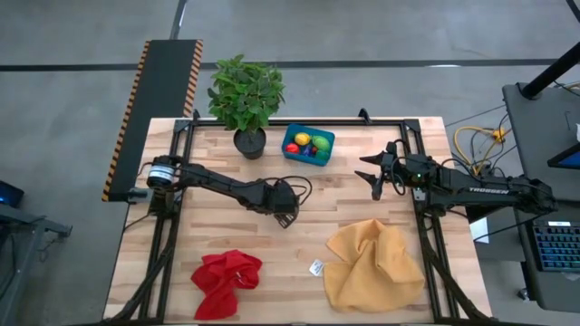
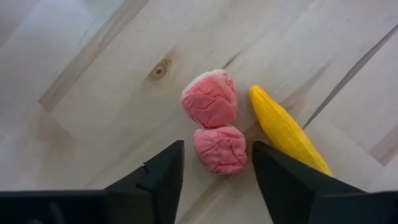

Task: Pick and placing Produce into tupperware
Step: Put the bottom pink peach into the blue bin

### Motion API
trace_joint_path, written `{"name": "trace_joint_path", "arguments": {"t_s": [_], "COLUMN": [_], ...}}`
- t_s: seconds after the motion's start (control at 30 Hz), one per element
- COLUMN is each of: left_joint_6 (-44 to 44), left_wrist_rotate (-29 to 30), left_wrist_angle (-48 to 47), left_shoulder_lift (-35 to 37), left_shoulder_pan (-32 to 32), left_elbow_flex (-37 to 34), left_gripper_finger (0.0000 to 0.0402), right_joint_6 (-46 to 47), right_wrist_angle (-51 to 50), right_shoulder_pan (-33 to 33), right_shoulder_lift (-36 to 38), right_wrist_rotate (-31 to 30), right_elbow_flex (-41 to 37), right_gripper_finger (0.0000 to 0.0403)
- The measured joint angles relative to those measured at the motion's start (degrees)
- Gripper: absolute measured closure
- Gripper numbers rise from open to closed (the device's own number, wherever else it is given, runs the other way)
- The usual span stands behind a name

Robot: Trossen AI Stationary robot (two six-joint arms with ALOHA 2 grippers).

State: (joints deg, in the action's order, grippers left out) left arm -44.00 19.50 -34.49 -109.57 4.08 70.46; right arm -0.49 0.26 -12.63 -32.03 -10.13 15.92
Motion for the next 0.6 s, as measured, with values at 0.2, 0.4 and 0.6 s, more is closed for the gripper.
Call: {"name": "trace_joint_path", "arguments": {"t_s": [0.2, 0.4, 0.6], "left_joint_6": [2.02, 5.06, 8.4], "left_wrist_rotate": [0.01, 0.05, -2.07], "left_wrist_angle": [-0.17, -0.63, -4.73], "left_shoulder_lift": [-0.14, -0.12, 1.14], "left_shoulder_pan": [0.0, 0.0, 0.0], "left_elbow_flex": [0.0, 0.02, 0.04], "left_gripper_finger": [0.0291, 0.0348, 0.0366], "right_joint_6": [0.0, 0.02, 0.04], "right_wrist_angle": [0.01, 0.01, 0.05], "right_shoulder_pan": [-0.01, -0.01, -0.01], "right_shoulder_lift": [0.0, 0.0, 0.0], "right_wrist_rotate": [-0.02, 0.0, -0.02], "right_elbow_flex": [0.0, 0.0, 0.0], "right_gripper_finger": [0.0177, 0.0177, 0.0177]}}
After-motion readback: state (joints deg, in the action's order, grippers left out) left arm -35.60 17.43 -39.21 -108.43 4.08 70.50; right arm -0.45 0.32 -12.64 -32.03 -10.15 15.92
